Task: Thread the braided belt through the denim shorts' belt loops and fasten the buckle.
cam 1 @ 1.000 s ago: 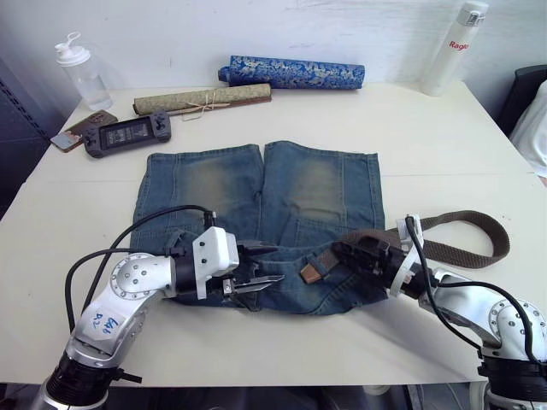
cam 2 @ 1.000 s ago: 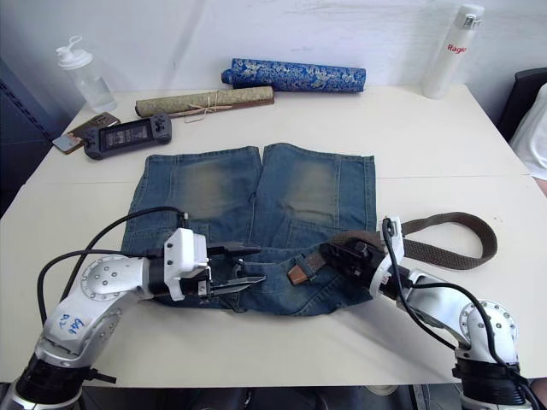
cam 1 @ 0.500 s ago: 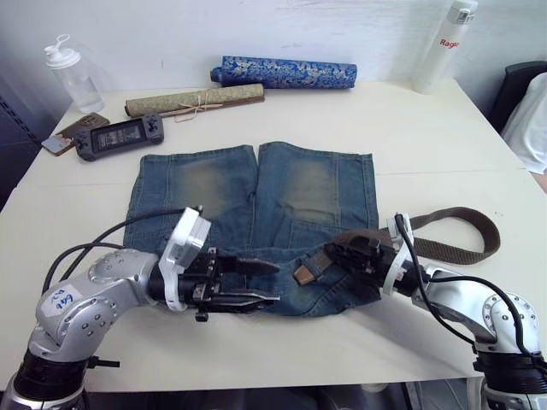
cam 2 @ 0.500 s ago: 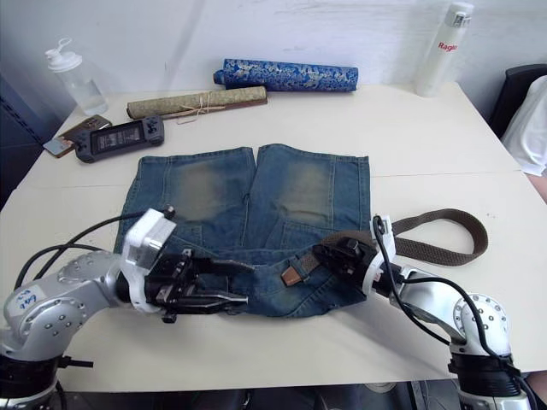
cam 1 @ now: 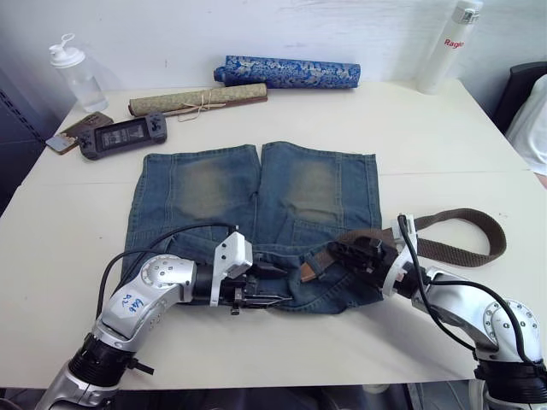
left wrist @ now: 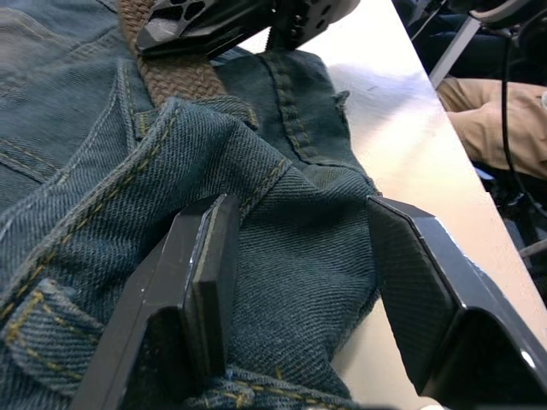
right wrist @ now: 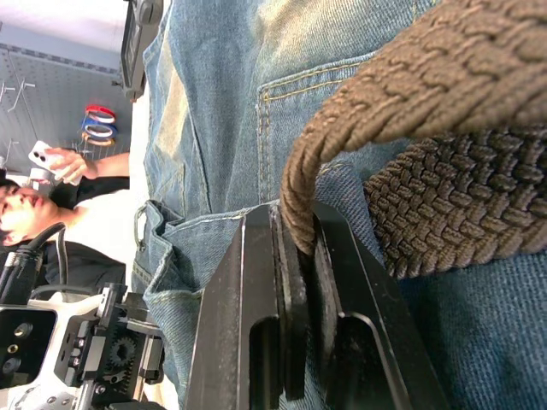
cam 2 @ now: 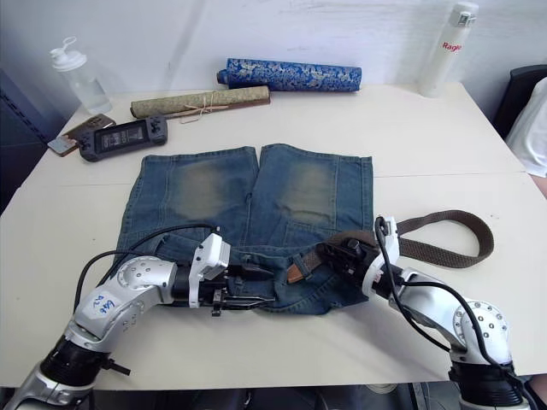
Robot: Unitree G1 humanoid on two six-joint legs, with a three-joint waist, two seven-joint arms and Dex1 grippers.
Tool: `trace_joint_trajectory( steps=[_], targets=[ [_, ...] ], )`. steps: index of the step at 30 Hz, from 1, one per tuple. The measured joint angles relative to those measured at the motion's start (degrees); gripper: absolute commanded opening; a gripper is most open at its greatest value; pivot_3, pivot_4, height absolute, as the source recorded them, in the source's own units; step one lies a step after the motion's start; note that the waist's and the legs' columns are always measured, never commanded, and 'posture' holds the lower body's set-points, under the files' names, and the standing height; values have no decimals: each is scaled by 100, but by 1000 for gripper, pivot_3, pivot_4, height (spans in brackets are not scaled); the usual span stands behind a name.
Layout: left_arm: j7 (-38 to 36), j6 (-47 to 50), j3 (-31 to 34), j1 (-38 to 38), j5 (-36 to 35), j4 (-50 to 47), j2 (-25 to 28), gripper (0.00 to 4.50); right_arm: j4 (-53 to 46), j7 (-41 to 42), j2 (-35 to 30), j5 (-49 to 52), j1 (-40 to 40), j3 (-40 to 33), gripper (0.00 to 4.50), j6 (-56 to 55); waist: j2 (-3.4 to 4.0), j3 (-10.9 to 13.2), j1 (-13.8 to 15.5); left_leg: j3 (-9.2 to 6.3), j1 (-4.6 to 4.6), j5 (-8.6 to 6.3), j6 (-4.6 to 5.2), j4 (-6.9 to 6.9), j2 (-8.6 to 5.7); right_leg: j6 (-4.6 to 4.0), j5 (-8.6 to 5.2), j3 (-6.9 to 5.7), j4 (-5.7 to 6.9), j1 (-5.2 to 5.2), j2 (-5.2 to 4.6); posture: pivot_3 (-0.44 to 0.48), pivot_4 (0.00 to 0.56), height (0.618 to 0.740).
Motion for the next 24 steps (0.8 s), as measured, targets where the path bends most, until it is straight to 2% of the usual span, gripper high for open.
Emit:
trace_joint_trajectory(
  steps=[15,21,24],
  targets=[
    [167,-41,-50,-158,411,286,-68,2635,-83,-119,175,100,261,-277,0,-304,5,-3,36,-2,7,1,0,0,-3,1,1,1,0,4,3,0,150,637],
    [267,-117,-49,-203,571,434,-75,2635,-170,-155,292,106,430,-339,0,-395,40,-24,49,-1,14,1,0,-1,-2,1,1,1,1,8,4,0,150,637],
    [655,-118,-114,-474,915,724,-379,2635,-294,-280,539,103,494,-298,0,-526,59,-37,80,-1,18,3,3,-1,-2,1,1,1,2,13,5,0,150,637]
  ],
)
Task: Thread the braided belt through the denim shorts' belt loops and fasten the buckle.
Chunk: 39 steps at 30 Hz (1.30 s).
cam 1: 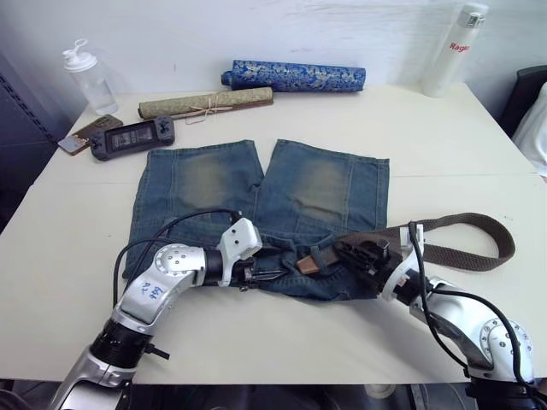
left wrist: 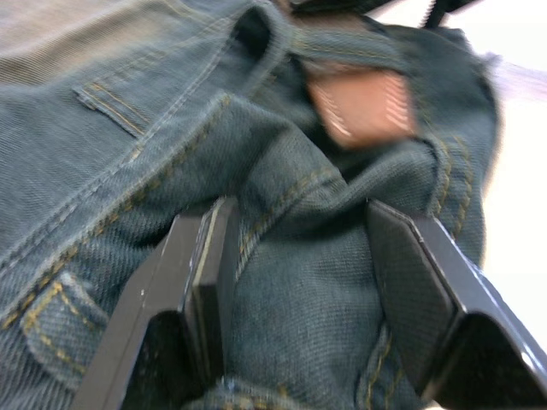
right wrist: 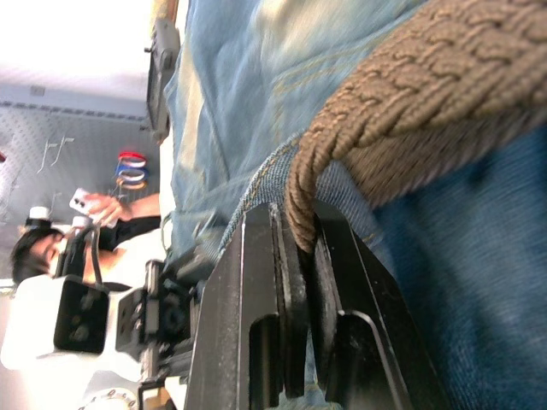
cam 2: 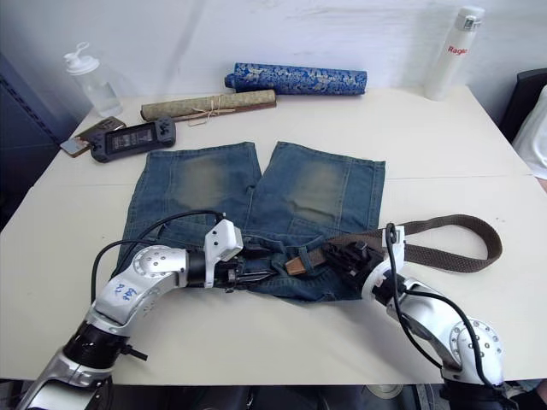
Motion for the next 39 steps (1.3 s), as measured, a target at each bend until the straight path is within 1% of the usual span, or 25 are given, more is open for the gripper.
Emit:
trace_joint_trajectory(
  steps=[2,4,8,10,11,13,14,19,20,21,22,26,29,31,34,37,39],
  targets=[
    [255,7,-127,-134,196,97,-138,2635,-124,-117,163,-2,20,94,0,-99,7,-4,40,-1,0,1,0,0,-2,0,0,3,0,2,-1,0,150,637],
    [298,6,-152,-138,258,96,-141,2635,-128,-207,265,-2,20,83,0,-176,8,-9,43,-1,2,1,0,1,-4,0,0,4,-1,4,-2,0,150,637],
    [301,64,-90,-3,275,-85,17,2635,-128,-374,554,-1,15,41,0,-413,25,-20,12,-1,6,1,0,-6,-1,1,0,4,1,1,3,0,150,637],
    [301,78,-67,22,275,-105,21,3158,-128,-402,584,-1,9,36,0,-455,29,-22,1,-1,6,1,0,-8,0,2,1,4,1,0,3,0,150,637],
    [301,83,-56,29,275,-112,21,3312,-128,-411,591,-1,6,35,0,-464,29,-23,-2,-1,6,1,0,-8,0,2,1,3,1,0,3,0,150,637],
    [301,95,-26,53,275,-135,21,3934,-128,-437,608,-1,-5,31,0,-486,30,-23,-15,-1,6,1,0,-10,0,2,1,3,2,-1,3,0,150,637],
    [302,97,-14,59,275,-141,21,4126,-128,-443,612,-1,-7,31,0,-490,30,-23,-20,-2,6,1,0,-10,0,2,1,3,2,-2,3,0,150,637],
    [380,-32,143,187,275,-289,19,4126,-128,-545,685,6,-38,49,0,-497,30,-23,-47,-3,2,1,0,-10,2,2,0,2,2,-5,5,0,150,637],
    [414,-176,271,311,275,-347,16,4126,-129,-558,685,12,-45,59,0,-496,30,-22,-53,-3,1,1,0,-10,1,2,0,2,2,-7,4,0,150,637],
    [470,-355,539,423,276,-430,29,4126,-129,-607,688,18,-64,59,0,-494,29,-21,-50,-4,-3,1,0,-10,1,2,0,1,2,-9,4,0,150,637],
    [404,-479,833,570,95,-557,26,4126,-129,-625,690,35,-67,58,0,-489,30,-20,-66,-6,-6,1,0,-10,1,2,0,2,2,-12,4,0,150,637],
    [241,-835,1204,602,-120,-637,-7,4126,-120,-685,690,34,-91,57,0,-495,28,-19,-68,-4,-9,1,0,-8,-1,1,0,2,0,-11,2,0,150,637],
    [-60,-1241,1151,594,-168,-628,-103,4126,-103,-737,695,35,-152,109,0,-495,25,-18,-69,-4,-10,1,0,-8,-2,1,0,1,1,-12,3,0,150,637],
    [-57,-1883,875,496,346,-466,-179,4126,-94,-778,700,34,-185,125,0,-502,25,-18,-66,0,-10,1,0,-7,-1,1,0,1,1,-12,2,0,150,637],
    [351,-3104,493,414,1377,-48,-437,4126,-87,-817,731,28,-225,158,0,-528,23,-17,-67,6,-14,1,0,-5,-1,2,0,4,1,-14,1,0,150,637],
    [916,-4518,363,397,2405,467,-436,4126,-89,-833,772,28,-240,210,0,-599,22,-16,-87,6,-14,0,2,-6,2,4,1,3,5,-19,2,0,150,637],
    [1116,-5268,326,425,2756,730,-425,4126,-94,-845,782,28,-237,223,0,-630,22,-16,-88,2,-14,0,2,-6,0,23,11,2,4,-20,2,0,150,637]
  ],
)
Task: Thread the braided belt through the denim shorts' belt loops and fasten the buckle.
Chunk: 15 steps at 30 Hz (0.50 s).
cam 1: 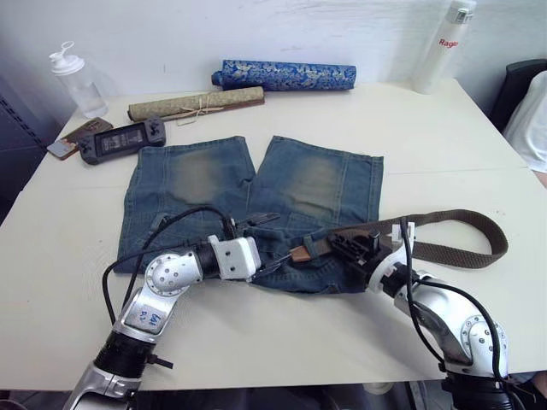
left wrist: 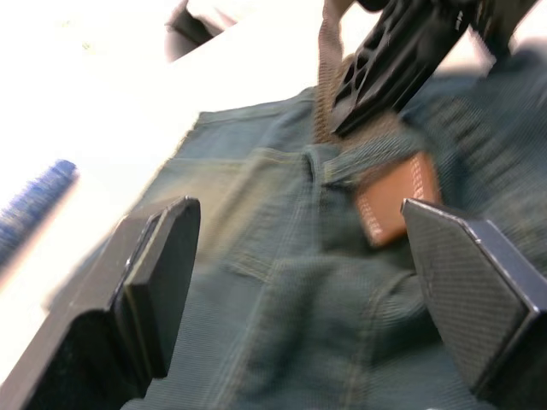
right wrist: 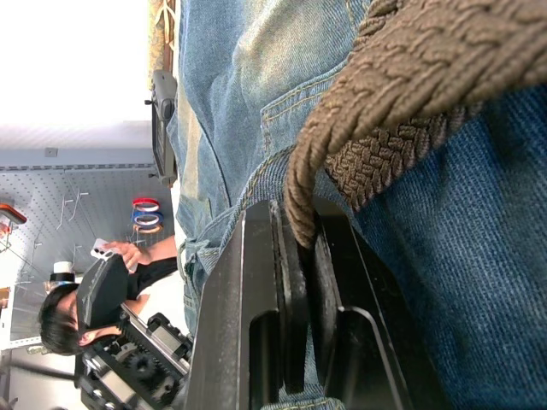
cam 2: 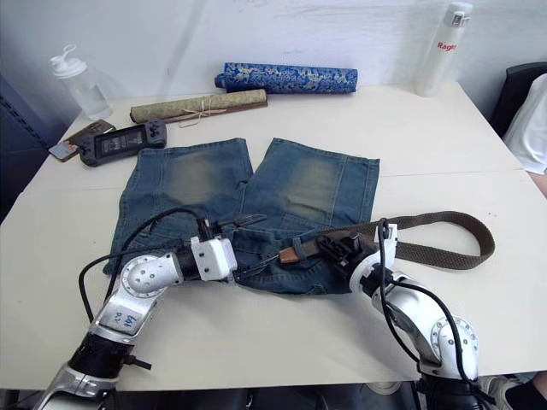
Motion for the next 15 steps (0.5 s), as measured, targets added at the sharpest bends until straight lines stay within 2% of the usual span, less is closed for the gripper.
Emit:
trace_joint_trajectory(
  steps=[6,15],
  targets=[
    [71,-1086,-64,-74,270,498,55,4126,-26,-56,45,-3,1,35,0,-122,0,0,1,-5,1,0,0,-1,-3,11,5,-1,0,1,2,0,150,637],
    [345,-1697,-188,-456,798,1157,7,4126,-36,-87,148,-7,-14,102,0,-253,0,0,-18,-5,2,0,0,-1,-4,16,7,-1,0,1,3,0,150,637]
  ],
)
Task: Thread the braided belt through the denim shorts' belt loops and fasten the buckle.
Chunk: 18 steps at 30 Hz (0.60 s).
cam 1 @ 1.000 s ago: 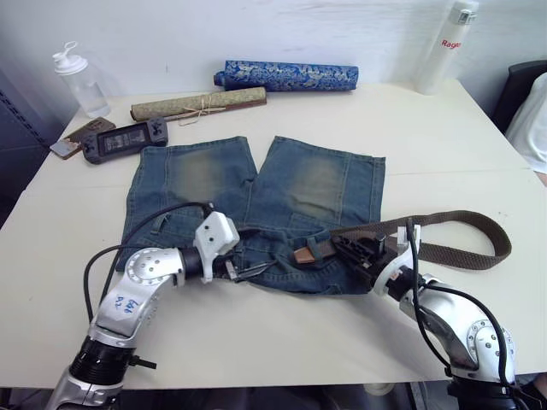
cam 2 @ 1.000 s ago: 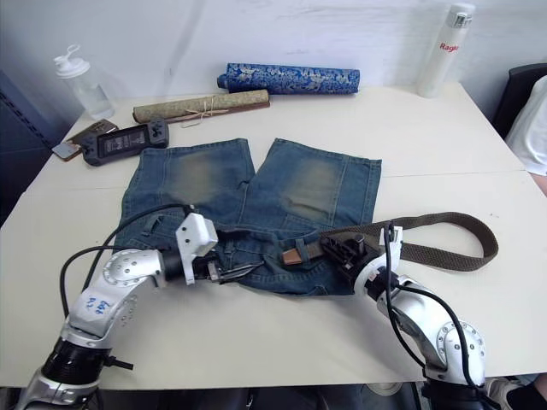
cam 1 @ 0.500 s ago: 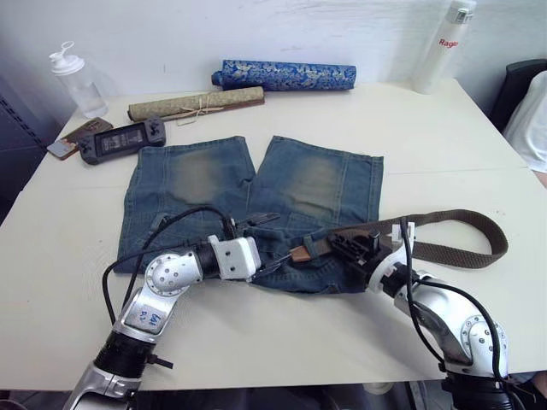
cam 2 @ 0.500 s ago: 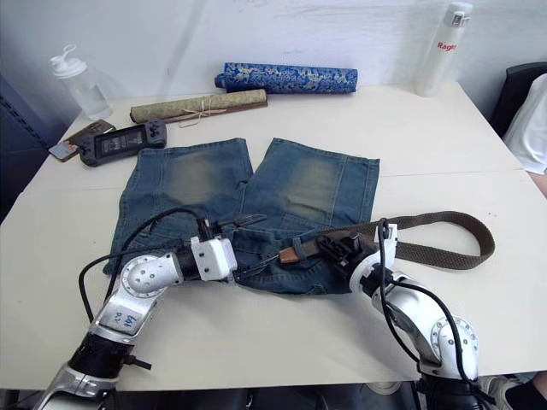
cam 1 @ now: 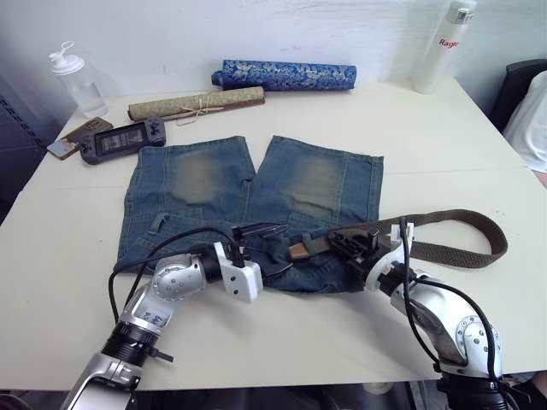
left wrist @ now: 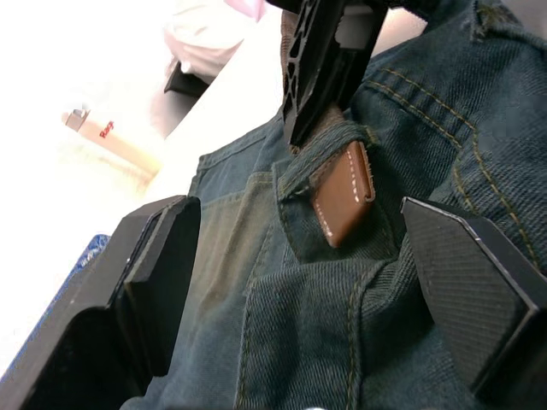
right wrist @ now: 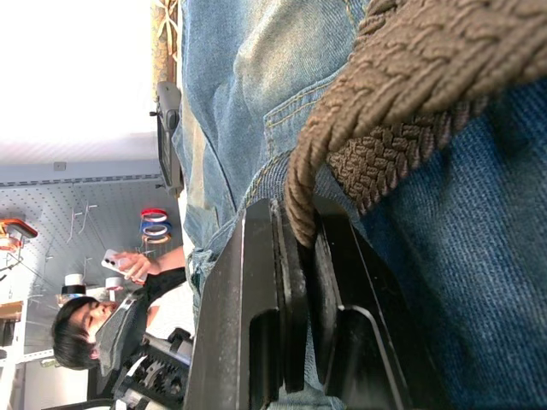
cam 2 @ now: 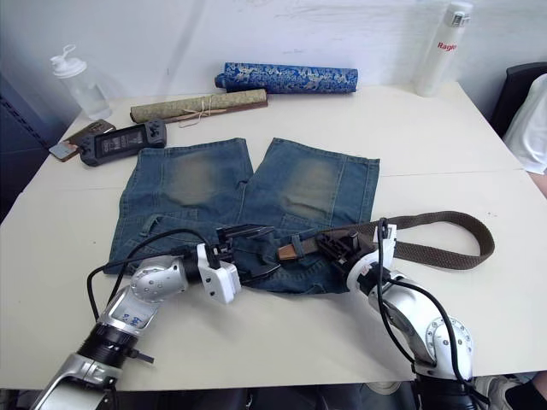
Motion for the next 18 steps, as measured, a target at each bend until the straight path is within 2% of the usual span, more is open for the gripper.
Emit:
trace_joint_trajectory(
  steps=[7,9,11,17,18],
  targets=[
    [319,-247,-66,-109,380,191,-10,4126,0,-6,10,-1,-4,8,0,-18,0,0,1,-3,1,0,0,-1,0,1,0,0,0,0,2,0,150,637],
    [364,-251,-67,-109,412,202,-10,3719,0,-6,10,-1,-4,9,0,-19,0,0,0,-3,1,0,0,-1,0,2,1,0,0,0,2,0,150,637],
    [395,-250,-69,-109,431,210,-8,3076,0,-6,9,-1,-4,12,0,-19,0,0,-1,-3,1,0,0,-1,0,2,1,0,0,0,3,0,150,637],
    [382,-240,-76,-181,449,200,14,371,0,-3,8,-3,-8,19,0,-5,0,0,0,-3,2,0,0,-1,0,2,1,0,0,1,3,0,150,637],
    [375,-237,-76,-234,449,189,24,111,1,-3,8,-5,-9,20,0,-5,0,0,1,-3,3,0,0,-1,0,2,1,0,0,1,2,0,150,637]
  ],
)
